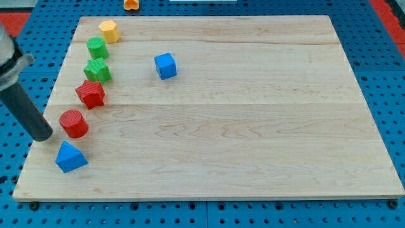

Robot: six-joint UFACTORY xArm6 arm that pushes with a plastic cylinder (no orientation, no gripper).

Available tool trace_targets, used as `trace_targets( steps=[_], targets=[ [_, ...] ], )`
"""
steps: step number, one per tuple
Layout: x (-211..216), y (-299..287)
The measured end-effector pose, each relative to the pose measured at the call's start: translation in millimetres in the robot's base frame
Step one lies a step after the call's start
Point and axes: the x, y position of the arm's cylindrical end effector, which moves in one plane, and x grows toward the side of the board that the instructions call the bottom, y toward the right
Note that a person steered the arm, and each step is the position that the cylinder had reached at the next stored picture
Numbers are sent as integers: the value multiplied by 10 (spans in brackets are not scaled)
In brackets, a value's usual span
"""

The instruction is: Move the blue cube to the top side of the yellow hexagon

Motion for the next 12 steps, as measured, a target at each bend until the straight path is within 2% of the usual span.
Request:
trace_targets(
  steps=[1,2,3,4,5,7,8,9,10,11,12],
  targets=[
    [-121,153],
    [257,-242],
    [1059,-147],
    [1099,408],
    [892,1452],
    [-1098,1721],
    [-1587,1777],
    [-1680,2359],
    [-1573,2708],
    [-1746,3170],
    [-2253,2910]
  ],
)
